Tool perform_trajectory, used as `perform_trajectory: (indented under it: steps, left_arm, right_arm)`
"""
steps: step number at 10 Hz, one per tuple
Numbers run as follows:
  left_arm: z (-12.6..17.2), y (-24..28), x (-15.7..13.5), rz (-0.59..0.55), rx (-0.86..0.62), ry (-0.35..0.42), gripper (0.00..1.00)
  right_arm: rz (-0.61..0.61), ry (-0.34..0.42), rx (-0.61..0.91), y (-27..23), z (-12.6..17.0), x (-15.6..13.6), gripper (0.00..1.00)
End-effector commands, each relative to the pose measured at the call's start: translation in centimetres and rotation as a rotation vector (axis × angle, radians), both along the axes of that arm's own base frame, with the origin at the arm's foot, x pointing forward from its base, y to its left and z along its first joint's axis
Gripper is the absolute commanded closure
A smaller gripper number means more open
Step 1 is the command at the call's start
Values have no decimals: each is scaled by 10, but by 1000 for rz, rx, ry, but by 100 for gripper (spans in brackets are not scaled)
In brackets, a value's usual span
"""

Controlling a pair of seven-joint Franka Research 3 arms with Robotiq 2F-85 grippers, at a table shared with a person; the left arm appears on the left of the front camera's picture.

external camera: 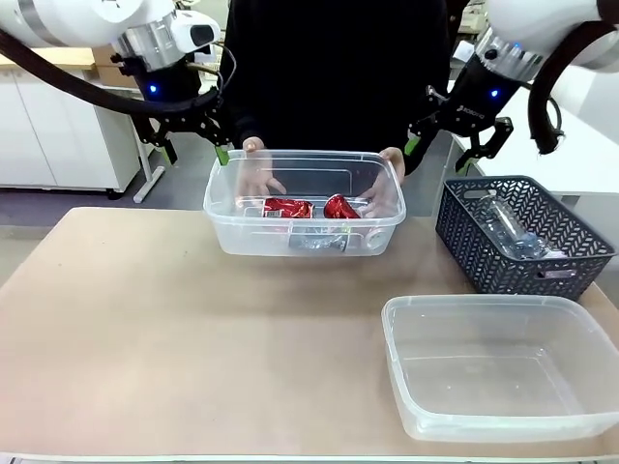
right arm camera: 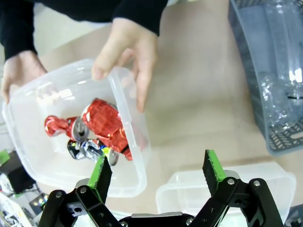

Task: Sort the waste into each basket.
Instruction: Release the Organizing box you were holding, then pick up the Organizing box on the right side of the table and lift it.

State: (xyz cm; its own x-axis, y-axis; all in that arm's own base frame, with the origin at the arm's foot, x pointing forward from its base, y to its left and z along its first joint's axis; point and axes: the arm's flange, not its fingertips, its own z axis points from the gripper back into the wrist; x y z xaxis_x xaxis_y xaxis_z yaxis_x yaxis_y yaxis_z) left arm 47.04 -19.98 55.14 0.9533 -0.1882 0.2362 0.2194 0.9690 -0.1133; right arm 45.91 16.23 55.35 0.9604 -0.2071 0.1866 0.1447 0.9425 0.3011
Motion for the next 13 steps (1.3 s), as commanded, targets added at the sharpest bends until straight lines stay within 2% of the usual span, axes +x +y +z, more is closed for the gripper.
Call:
perform_trajectory:
  steps: [1, 7, 8, 9, 10, 11, 12, 13]
  left_arm:
    - [2, 0, -1, 15, 11, -8, 0]
    - [2, 0, -1, 15, 11, -8, 0]
    - [0, 0, 0, 0, 0, 0, 0]
    - [16, 12, -27, -29, -34, 19, 0]
    - [28, 29, -66, -32, -52, 44, 0]
    - [35, 39, -97, -37, -87, 47, 0]
    - [36, 40, -120, -64, -122, 52, 0]
    - [36, 37, -139, -116, -142, 44, 0]
  right_arm:
    - [0, -7, 3, -1, 4, 1, 0]
    - [0, 0, 0, 0, 0, 0, 0]
    - [72, -6, 96, -29, 19, -27, 0]
    - [122, 9, 163, -58, 33, -58, 0]
    - [134, 25, 196, -91, 42, -92, 0]
    - [69, 1, 153, -118, 45, -115, 0]
    - [63, -2, 129, -138, 43, -131, 0]
    - [48, -29, 33, -150, 37, -143, 0]
